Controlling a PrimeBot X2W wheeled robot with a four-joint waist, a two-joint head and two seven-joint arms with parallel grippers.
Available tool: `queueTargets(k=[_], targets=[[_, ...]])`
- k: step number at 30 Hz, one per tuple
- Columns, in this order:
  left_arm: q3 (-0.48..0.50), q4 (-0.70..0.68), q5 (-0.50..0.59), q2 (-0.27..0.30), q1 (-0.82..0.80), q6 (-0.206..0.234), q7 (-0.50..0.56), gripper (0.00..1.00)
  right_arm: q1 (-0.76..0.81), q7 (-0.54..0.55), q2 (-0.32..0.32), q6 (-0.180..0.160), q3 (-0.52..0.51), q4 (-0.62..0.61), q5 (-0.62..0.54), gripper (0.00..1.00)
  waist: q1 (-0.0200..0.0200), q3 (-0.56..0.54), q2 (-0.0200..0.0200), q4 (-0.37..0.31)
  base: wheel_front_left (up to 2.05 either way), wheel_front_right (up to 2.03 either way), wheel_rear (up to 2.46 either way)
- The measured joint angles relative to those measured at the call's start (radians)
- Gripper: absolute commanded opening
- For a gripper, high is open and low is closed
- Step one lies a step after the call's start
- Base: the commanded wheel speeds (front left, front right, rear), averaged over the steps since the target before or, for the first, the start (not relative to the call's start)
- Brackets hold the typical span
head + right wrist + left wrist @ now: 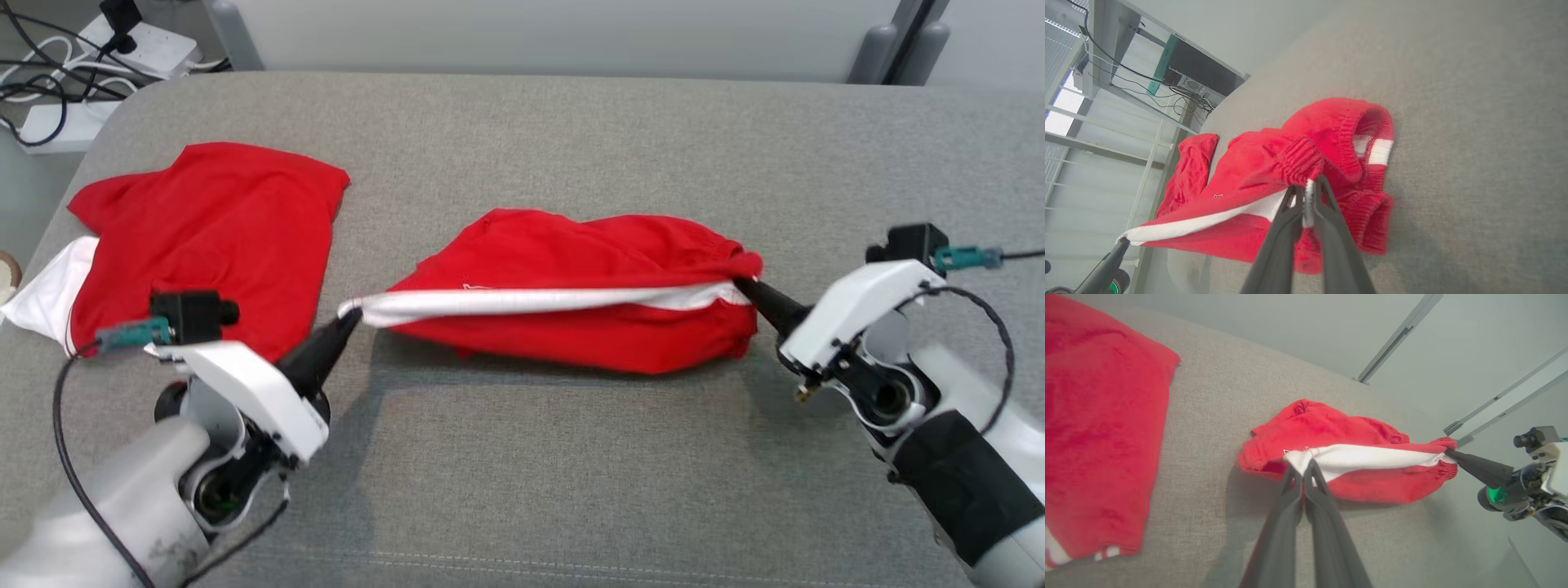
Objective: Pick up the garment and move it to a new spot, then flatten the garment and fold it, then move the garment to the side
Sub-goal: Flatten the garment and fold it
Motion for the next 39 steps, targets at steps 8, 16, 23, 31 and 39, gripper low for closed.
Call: queueTargets(k=[8, 16, 23, 31, 39], targets=[[0.005, 0.001, -0.012, -0.01, -0.053, 0.0, -0.007, 0.0, -0.046, -0.05, 0.022, 0.0, 0.074, 0.015, -0.094, 1.0, 0.0, 0.043, 0.0, 0.003, 0.0, 0.0, 0.0], [0.006, 0.005, -0.014, 0.0, -0.053, 0.0, -0.046, 0.0, -0.02, -0.081, -0.074, 0.0, 0.114, -0.105, -0.104, 1.0, 0.0, 0.05, 0.0, -0.01, 0.0, 0.0, 0.0], [0.005, 0.011, -0.016, 0.011, -0.053, 0.0, -0.064, 0.0, 0.031, -0.083, -0.111, 0.0, 0.147, -0.205, -0.084, 1.0, 0.0, 0.047, 0.0, -0.017, 0.0, 0.0, 0.0], [0.0, 0.027, -0.016, 0.007, -0.053, 0.0, -0.08, 0.0, 0.075, -0.104, -0.145, 0.0, 0.154, -0.27, -0.046, 1.0, 0.0, 0.035, 0.0, -0.011, 0.0, 0.0, 0.0], [-0.004, 0.044, -0.016, 0.004, -0.052, 0.0, -0.098, 0.0, 0.136, -0.111, -0.183, 0.0, 0.187, -0.381, -0.006, 1.0, 0.0, 0.023, 0.0, -0.015, 0.0, 0.0, 0.0]])
